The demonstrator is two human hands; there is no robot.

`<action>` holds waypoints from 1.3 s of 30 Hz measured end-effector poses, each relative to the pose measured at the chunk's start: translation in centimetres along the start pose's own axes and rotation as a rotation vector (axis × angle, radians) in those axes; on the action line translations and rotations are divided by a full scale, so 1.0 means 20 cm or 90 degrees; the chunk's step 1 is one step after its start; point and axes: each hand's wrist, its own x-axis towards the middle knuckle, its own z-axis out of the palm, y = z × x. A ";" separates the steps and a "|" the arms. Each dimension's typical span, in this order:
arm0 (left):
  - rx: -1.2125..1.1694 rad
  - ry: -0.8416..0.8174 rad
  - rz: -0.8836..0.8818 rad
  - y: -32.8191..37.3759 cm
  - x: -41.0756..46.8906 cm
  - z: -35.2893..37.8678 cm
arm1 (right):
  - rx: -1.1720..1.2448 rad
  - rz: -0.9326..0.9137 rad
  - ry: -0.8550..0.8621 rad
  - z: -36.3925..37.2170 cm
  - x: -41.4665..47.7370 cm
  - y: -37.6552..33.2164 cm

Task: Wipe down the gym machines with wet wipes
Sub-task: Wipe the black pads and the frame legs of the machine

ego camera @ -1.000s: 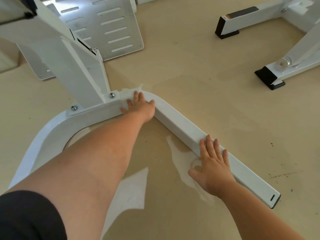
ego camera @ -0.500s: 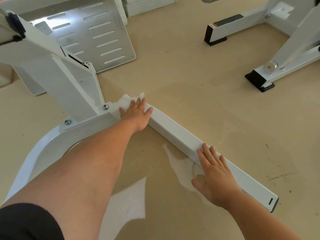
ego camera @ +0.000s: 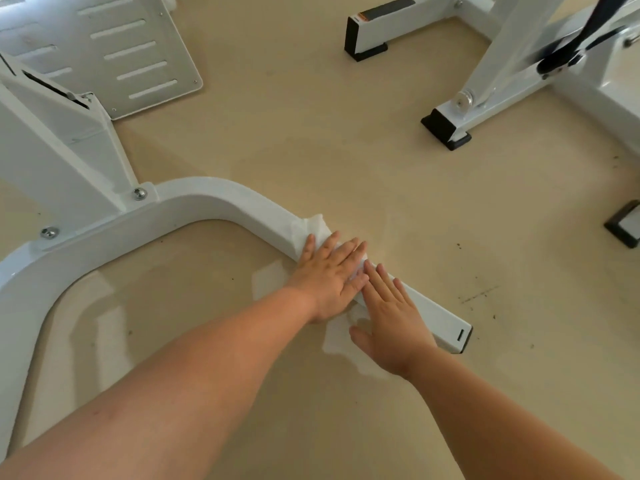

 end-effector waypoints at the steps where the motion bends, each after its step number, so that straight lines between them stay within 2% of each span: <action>1: -0.007 -0.006 0.024 0.05 -0.02 0.03 | 0.005 0.015 0.014 0.02 -0.04 0.02; 6: -0.017 -0.032 0.095 0.20 -0.08 0.13 | 0.071 0.213 0.107 0.03 -0.23 0.18; 11: -0.017 -0.043 0.059 0.14 -0.05 0.06 | 0.038 0.260 0.087 -0.04 -0.32 0.30; 15: 0.022 -0.090 0.093 0.30 -0.04 0.04 | 0.129 0.348 0.080 -0.04 -0.37 0.39; 17: 0.008 -0.111 0.129 0.44 -0.04 0.06 | 0.222 0.377 0.071 -0.02 -0.41 0.43; 19: -0.021 -0.123 0.164 0.60 -0.04 0.09 | 0.305 0.369 0.059 -0.01 -0.45 0.45; 22: -0.073 -0.127 0.197 0.80 -0.05 0.16 | 0.347 0.310 0.041 -0.01 -0.47 0.49; 25: -0.141 -0.113 0.195 0.88 -0.06 0.17 | 0.390 0.258 0.022 -0.04 -0.49 0.55; 27: -0.214 -0.108 0.196 0.86 -0.08 0.18 | 0.412 0.263 0.026 -0.06 -0.48 0.56; 30: -0.393 -0.131 0.119 0.86 -0.12 0.20 | 0.391 0.324 0.046 -0.13 -0.47 0.57; 33: -0.657 -0.125 -0.043 0.92 -0.15 0.16 | 0.230 0.310 0.007 -0.21 -0.48 0.57; 36: -0.772 -0.047 -0.112 0.96 -0.17 0.02 | 0.117 0.326 -0.033 -0.34 -0.51 0.55; 39: -0.815 0.029 -0.199 0.96 -0.18 -0.14 | 0.147 0.328 -0.010 -0.51 -0.54 0.53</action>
